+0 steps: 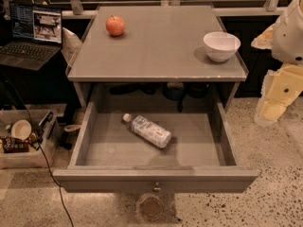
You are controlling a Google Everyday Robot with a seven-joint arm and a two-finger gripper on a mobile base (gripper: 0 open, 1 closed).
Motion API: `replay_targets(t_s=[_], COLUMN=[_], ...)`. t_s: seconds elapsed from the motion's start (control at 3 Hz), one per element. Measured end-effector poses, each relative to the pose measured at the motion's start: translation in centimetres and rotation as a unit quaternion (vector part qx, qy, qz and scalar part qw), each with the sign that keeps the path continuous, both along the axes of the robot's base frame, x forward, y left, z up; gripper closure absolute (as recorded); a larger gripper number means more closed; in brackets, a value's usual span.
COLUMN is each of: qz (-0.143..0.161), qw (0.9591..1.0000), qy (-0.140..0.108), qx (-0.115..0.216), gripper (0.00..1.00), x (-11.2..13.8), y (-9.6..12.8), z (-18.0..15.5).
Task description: Pick blue plastic bottle from top drawer and place on counter
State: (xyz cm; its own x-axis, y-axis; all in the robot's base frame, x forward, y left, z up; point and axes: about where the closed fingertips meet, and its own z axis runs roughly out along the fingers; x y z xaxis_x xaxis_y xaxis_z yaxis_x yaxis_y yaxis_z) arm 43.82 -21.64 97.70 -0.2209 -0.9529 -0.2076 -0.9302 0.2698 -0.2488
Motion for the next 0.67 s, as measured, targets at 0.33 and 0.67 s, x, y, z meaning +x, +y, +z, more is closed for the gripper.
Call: replay_targets(t_s=[0.33,0.67], qz=[-0.002,-0.013], qw=[1.0,0.9998], qy=[-0.001,-0.005], qx=[-0.002,-0.014], gripper=[0.0,0.0], x=[-0.4,-2.5], y=[0.2,1.5], z=[0.1,0.6])
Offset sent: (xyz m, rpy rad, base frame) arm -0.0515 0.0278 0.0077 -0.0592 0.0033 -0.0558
